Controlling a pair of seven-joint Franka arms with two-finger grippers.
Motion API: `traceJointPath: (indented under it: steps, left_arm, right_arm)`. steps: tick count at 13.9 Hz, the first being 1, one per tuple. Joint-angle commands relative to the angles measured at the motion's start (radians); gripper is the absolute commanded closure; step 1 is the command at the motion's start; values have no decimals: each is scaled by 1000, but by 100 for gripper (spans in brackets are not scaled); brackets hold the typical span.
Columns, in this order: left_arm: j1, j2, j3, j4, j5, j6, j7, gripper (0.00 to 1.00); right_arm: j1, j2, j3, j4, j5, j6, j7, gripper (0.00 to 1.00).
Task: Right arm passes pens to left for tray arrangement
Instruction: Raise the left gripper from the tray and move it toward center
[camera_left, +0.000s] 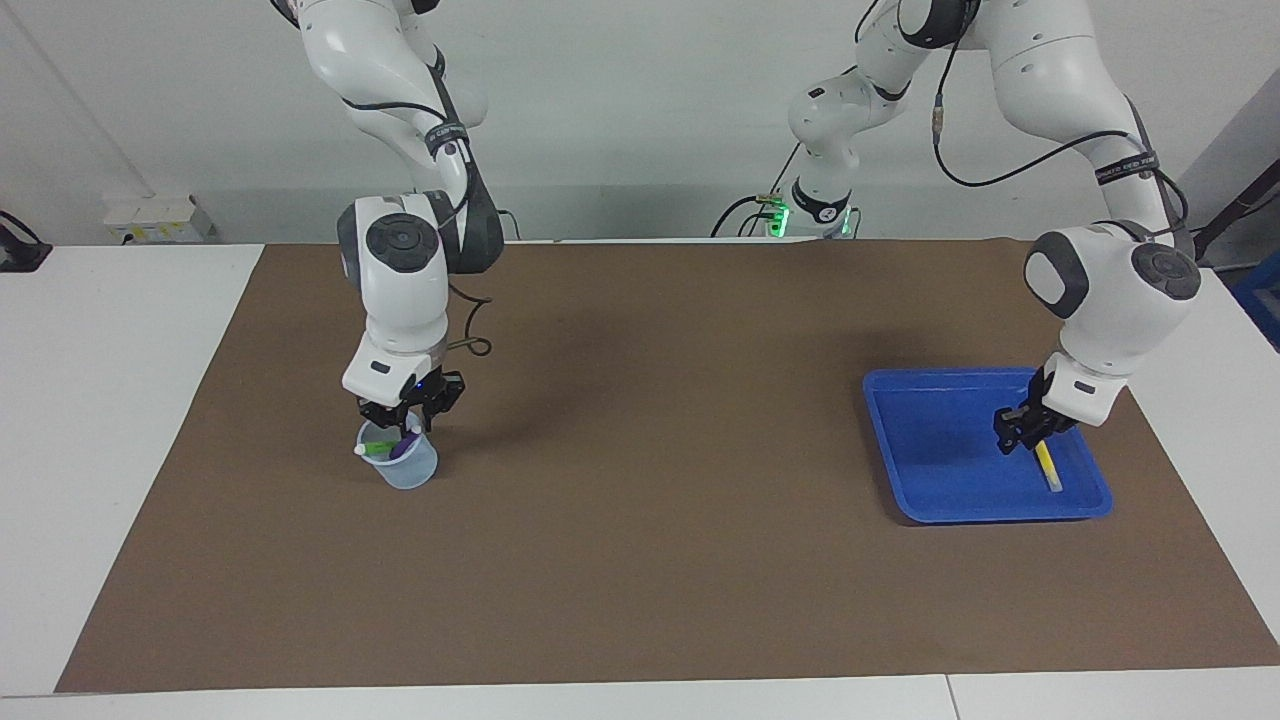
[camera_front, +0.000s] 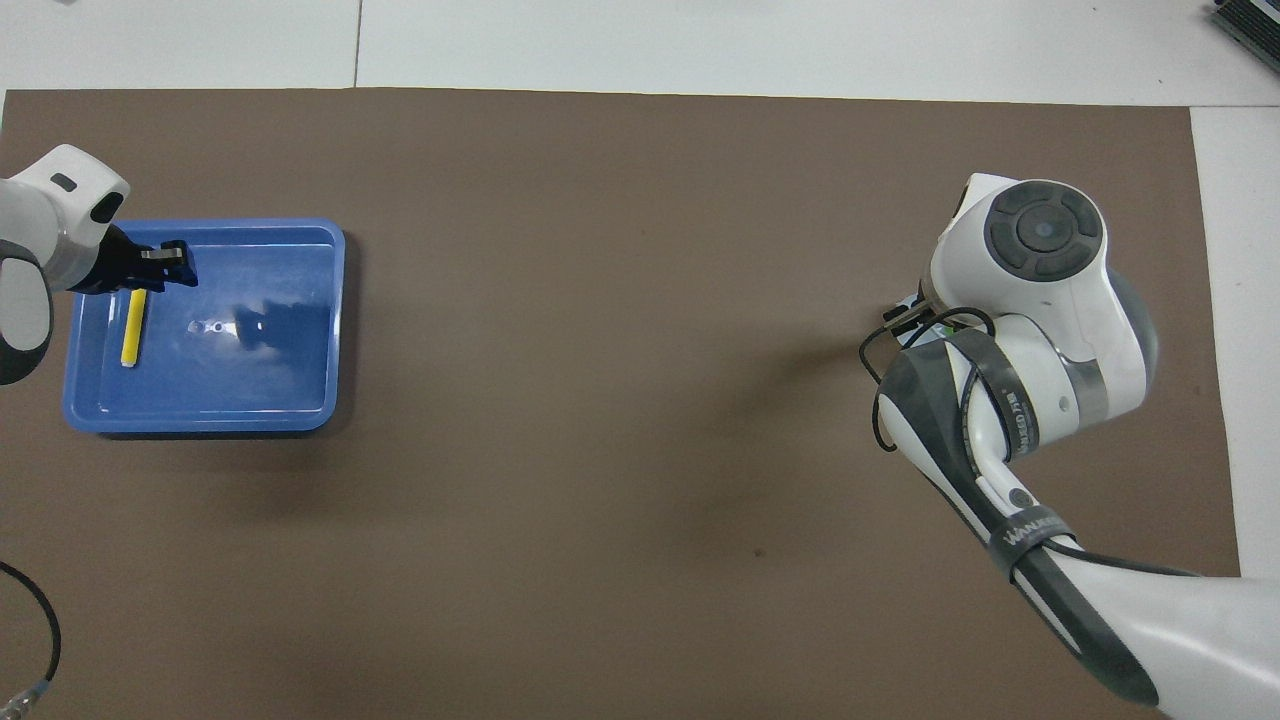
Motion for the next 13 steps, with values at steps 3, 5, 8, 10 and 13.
traceJointPath:
  steps: [3, 5, 8, 10, 13]
  left_arm:
    - [-91, -58, 11, -4, -80, -79, -174, 44]
    - [-136, -76, 11, -4, -103, -111, -272, 43]
    - [-209, -110, 10, -6, -111, -172, -427, 37]
    - [-259, -131, 5, -6, -149, -194, -523, 35]
    - [-324, -162, 3, -12, -179, -231, -657, 33]
  right_arm:
    - [-10, 12, 7, 11, 18, 14, 6, 71]
    - [-10, 12, 7, 13, 17, 13, 5, 76]
    - [-12, 12, 7, 25, 17, 1, 3, 84]
    - [-15, 12, 7, 33, 17, -4, 0, 86]
    - [-15, 11, 8, 40, 18, -19, -2, 88]
